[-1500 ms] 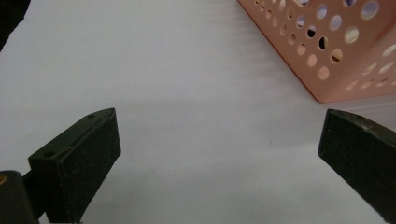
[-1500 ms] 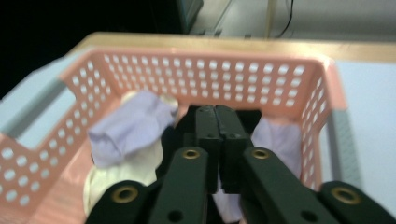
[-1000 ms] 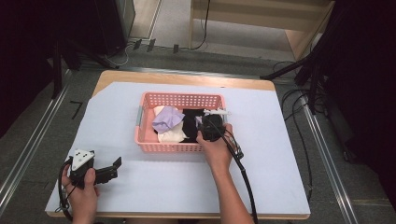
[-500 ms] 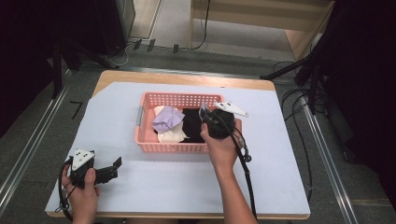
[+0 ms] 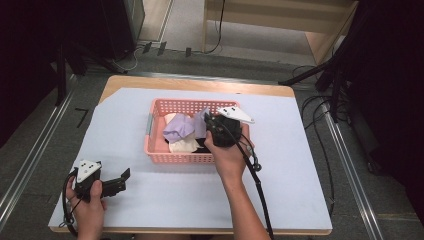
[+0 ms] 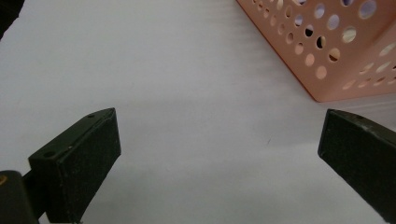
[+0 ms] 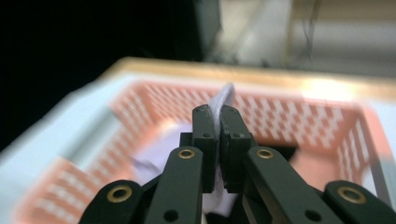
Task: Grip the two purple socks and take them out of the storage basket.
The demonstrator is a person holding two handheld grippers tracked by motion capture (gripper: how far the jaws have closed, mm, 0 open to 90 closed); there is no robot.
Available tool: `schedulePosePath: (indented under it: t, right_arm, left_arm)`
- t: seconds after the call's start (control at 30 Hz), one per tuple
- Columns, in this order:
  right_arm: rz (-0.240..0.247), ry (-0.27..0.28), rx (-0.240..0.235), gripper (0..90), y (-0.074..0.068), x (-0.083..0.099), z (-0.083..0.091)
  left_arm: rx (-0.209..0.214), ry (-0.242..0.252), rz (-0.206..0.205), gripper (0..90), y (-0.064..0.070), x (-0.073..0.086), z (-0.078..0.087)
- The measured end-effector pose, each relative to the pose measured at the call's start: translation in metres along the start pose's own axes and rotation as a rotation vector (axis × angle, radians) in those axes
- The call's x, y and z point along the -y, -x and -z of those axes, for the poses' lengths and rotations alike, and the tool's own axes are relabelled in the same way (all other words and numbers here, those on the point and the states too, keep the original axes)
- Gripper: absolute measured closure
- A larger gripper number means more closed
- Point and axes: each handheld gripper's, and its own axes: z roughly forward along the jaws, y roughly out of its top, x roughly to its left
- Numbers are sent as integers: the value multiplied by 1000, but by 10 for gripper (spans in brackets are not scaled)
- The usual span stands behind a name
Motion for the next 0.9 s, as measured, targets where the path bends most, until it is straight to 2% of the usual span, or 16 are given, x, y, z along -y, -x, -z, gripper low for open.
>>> schedulePosePath:
  t: [0.1, 0.17, 0.2, 0.27, 0.3, 0.33, 0.47, 0.5, 0.57, 0.67, 0.73, 0.77, 0.8, 0.83, 0.87, 0.9]
  right_arm:
    - [-50, -88, 27, 811, 15, 18, -22]
    - [-81, -135, 16, 745, 20, 27, -32]
    - [-79, -145, 12, 711, 21, 29, -35]
    - [-77, -154, 1, 616, 18, 32, -42]
    - [-78, -151, -6, 530, 14, 34, -46]
    - [-78, -151, -6, 530, 14, 34, -46]
    - [-67, -172, 33, 421, 8, 35, -56]
    - [-52, -191, 44, 373, 6, 36, -62]
    - [-46, -207, 54, 363, 4, 38, -65]
    - [3, -242, 95, 383, 1, 42, -72]
    - [3, -283, 123, 461, 1, 42, -74]
    - [14, -285, 134, 583, 2, 42, -73]
    - [14, -285, 134, 583, 2, 42, -73]
    - [21, -286, 128, 671, 5, 42, -71]
    - [21, -286, 128, 671, 5, 42, -71]
    - [11, -283, 122, 711, 6, 41, -70]
  left_arm:
    - [0, -3, 4, 1, 0, 0, 0]
    - [0, -3, 4, 1, 0, 0, 0]
    - [0, -3, 4, 1, 0, 0, 0]
    - [-1, -4, 3, 1, 0, 0, 0]
    - [-1, -3, 4, 1, 0, 0, 0]
    - [-2, -2, 4, 1, 0, 0, 0]
    - [0, 0, 3, 1, 0, 0, 0]
    - [0, 0, 3, 1, 0, 0, 0]
    - [0, 1, 4, 1, 0, 0, 0]
    - [1, -1, 4, 1, 0, 0, 0]
    - [1, -2, 5, 1, 0, 0, 0]
    - [2, -3, 6, 1, 0, 0, 0]
    - [1, -2, 6, 1, 0, 0, 0]
    - [2, -2, 5, 1, 0, 0, 0]
    - [3, -2, 4, 1, 0, 0, 0]
    - [4, -4, 6, 1, 0, 0, 0]
